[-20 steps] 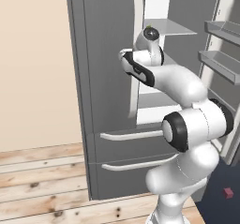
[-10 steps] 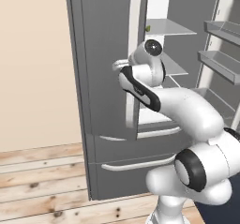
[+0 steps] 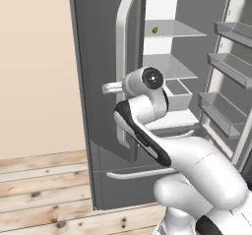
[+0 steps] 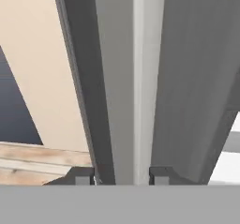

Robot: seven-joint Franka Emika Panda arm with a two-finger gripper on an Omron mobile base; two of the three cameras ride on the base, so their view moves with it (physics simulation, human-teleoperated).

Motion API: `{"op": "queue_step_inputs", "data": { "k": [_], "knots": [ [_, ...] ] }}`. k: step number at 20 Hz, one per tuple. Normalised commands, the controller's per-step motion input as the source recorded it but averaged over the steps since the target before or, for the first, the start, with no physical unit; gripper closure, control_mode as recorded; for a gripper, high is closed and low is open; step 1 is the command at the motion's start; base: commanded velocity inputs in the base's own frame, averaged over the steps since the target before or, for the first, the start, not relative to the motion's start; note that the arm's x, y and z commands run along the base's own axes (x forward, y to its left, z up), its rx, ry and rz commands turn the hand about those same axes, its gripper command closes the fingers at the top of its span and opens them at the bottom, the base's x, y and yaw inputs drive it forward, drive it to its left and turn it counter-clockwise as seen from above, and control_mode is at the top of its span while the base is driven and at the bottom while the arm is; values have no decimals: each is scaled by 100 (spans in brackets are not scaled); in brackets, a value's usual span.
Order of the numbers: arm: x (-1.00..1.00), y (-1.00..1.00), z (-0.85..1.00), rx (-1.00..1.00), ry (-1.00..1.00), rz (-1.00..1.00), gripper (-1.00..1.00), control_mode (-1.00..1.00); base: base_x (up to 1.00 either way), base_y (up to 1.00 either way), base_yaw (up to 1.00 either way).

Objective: There is a bowl on the dining counter. Grab a lemon wedge from the fridge and place it in the bowl. Then get the liquor bottle and glass cup from the cabinet and place them next to the bowl.

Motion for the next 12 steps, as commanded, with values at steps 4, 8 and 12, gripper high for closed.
{"op": "queue_step_inputs", "data": {
  "k": [4,8,12],
  "knots": [
    [-94,-16,14,15,0,-3,-100,-100,0,0,0],
    [-81,-85,22,21,0,-3,-100,-100,0,0,0],
    [-53,-100,25,28,5,-1,-100,-100,0,0,0]
  ]
}}
